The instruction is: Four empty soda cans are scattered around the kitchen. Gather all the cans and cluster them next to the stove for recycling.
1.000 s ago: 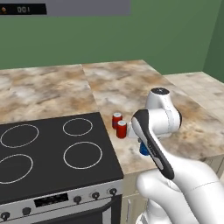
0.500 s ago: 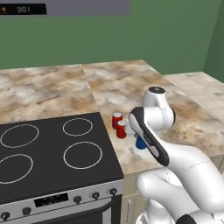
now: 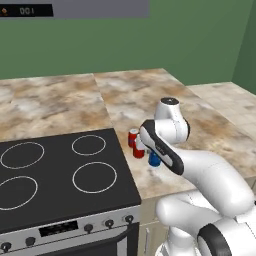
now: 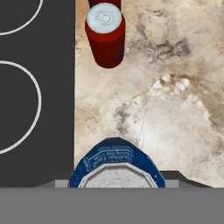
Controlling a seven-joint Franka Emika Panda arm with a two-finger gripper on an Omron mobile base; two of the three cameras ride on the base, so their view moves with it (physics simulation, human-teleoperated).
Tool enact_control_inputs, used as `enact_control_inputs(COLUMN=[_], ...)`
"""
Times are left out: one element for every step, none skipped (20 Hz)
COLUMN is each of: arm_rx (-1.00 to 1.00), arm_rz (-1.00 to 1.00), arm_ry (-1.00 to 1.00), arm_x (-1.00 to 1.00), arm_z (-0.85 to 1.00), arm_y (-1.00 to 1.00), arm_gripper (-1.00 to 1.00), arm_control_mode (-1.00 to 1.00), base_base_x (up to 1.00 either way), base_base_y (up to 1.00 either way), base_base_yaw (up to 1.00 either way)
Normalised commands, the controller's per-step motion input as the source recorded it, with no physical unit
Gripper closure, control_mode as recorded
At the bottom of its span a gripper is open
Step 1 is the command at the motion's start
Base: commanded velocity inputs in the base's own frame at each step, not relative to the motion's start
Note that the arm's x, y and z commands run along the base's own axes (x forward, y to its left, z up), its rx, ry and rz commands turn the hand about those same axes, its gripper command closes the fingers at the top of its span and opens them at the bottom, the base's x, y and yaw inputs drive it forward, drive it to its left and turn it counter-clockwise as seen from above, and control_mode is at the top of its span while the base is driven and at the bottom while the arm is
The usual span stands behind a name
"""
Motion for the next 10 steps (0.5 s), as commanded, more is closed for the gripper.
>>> enact_control_inputs(arm_rx=[-0.02, 0.00, 0.00, 0.00, 0.00, 0.00, 0.00, 0.00, 0.00, 0.00], arm_rz=[0.00, 0.00, 0.00, 0.00, 0.00, 0.00, 0.00, 0.00, -0.02, -0.05], arm_ry=[0.00, -0.04, -0.09, -0.10, -0.06, -0.05, -0.05, -0.01, -0.06, -0.07], arm_x=[0.19, 0.12, 0.04, 0.02, 0.06, 0.14, 0.15, 0.19, 0.25, 0.32], arm_z=[-0.21, -0.27, -0.19, -0.20, -0.13, -0.10, -0.12, -0.15, -0.19, -0.23], arm_y=[0.18, 0.09, 0.04, 0.01, 0.00, 0.00, 0.00, 0.00, -0.01, 0.00], arm_gripper=[1.00, 1.00, 1.00, 1.00, 1.00, 1.00, 1.00, 1.00, 1.00, 1.00], arm_control_mode=[-1.00, -1.00, -1.00, -1.00, -1.00, -1.00, -1.00, -1.00, -1.00, -1.00], base_base_x=[0.00, 0.00, 0.00, 0.00, 0.00, 0.00, 0.00, 0.00, 0.00, 0.00], base_base_y=[0.00, 0.00, 0.00, 0.00, 0.00, 0.00, 0.00, 0.00, 0.00, 0.00], base_base_yaw=[0.00, 0.00, 0.00, 0.00, 0.00, 0.00, 0.00, 0.00, 0.00, 0.00])
